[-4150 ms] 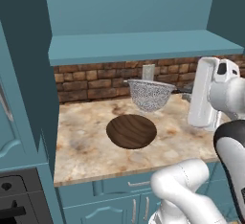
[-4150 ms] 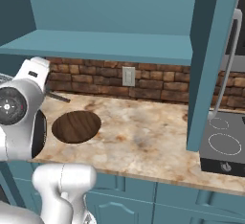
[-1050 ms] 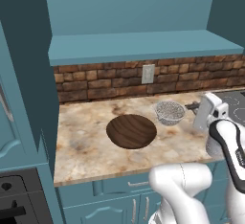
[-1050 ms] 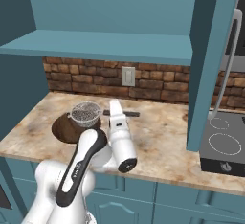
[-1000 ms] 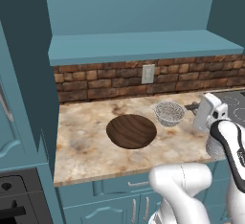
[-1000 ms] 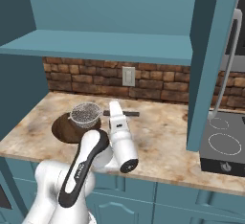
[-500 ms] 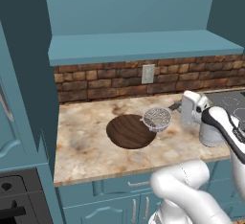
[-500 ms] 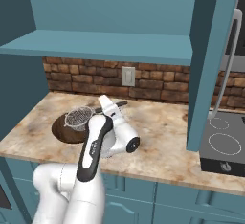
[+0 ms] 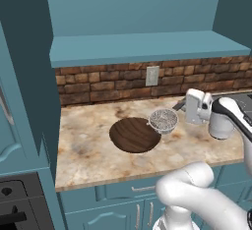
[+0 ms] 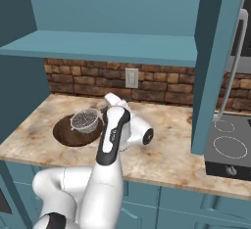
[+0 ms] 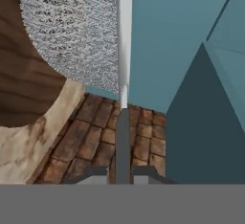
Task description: Open the cabinet and setup a tea strainer by placing it in the bowl upright.
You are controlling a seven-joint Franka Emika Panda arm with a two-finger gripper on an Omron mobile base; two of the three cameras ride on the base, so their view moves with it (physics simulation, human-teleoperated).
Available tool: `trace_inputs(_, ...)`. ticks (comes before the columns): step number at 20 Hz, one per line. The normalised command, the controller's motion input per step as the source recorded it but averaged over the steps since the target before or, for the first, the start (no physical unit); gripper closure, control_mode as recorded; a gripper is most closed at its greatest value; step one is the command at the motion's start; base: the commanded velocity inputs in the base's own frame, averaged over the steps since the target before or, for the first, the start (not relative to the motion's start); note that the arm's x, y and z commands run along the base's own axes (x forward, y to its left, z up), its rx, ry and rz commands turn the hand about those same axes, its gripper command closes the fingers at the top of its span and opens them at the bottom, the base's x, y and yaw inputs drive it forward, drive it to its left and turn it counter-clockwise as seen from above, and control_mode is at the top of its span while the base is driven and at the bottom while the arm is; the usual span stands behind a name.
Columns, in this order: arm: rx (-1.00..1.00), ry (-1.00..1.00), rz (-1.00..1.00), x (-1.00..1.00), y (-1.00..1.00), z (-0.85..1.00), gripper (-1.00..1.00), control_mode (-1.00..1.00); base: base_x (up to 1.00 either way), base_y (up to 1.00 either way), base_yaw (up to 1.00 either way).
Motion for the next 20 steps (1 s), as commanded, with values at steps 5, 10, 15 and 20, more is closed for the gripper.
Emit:
trace_inputs(5, 0.08, -0.31, 0.00, 0.07, 0.25, -0.19, 1.00, -1.00, 0.00, 0.00, 0.00)
trace_inputs(10, 0.02, -0.15, 0.00, 0.07, 0.35, -0.14, 1.00, -1.00, 0.00, 0.00, 0.00)
trace_inputs(15, -0.01, 0.00, 0.09, 0.03, 0.19, -0.02, 1.00, -1.00, 0.00, 0.00, 0.00)
trace_inputs(20, -0.11, -0.03, 0.17, 0.00, 0.20, -0.14, 1.00, -1.00, 0.00, 0.00, 0.00)
